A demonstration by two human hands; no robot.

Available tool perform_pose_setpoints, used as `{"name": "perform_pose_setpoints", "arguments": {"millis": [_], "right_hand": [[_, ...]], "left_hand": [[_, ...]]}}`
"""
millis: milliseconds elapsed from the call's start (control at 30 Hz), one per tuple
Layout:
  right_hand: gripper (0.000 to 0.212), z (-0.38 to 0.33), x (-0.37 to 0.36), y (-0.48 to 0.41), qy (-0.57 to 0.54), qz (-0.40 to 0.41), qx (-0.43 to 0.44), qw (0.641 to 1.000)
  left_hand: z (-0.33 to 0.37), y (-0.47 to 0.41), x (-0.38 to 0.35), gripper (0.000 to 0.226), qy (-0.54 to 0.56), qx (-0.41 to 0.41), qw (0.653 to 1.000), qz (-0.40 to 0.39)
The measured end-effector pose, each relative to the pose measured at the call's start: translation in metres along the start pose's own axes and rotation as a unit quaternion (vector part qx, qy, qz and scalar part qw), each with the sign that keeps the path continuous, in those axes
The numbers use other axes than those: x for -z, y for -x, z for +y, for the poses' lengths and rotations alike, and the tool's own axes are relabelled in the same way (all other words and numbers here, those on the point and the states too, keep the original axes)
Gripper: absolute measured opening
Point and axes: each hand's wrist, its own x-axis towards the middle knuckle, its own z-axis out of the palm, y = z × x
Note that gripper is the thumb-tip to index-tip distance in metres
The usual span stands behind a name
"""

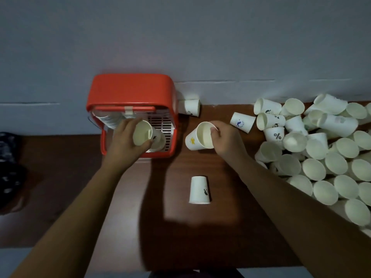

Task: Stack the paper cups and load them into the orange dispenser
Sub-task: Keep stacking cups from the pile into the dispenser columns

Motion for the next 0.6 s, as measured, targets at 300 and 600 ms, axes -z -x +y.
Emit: {"name": "perform_pose_setpoints", "arguments": {"millis": [300, 600], "right_hand": [[0.034, -0.029, -0.032, 0.011, 0.071, -0.038, -0.093, 0.992], [0.031, -0.061, -0.052, -0.004, -0.020, -0.033, -0.081, 0.996]], "left_hand": [[-0.029, -0.024, -0.040, 0.074, -0.055, -0.031, 0.992, -0.107], [-0.039, -0.012, -0.018, 0.068, 0.044, -0.097, 0.991, -0.081]]}}
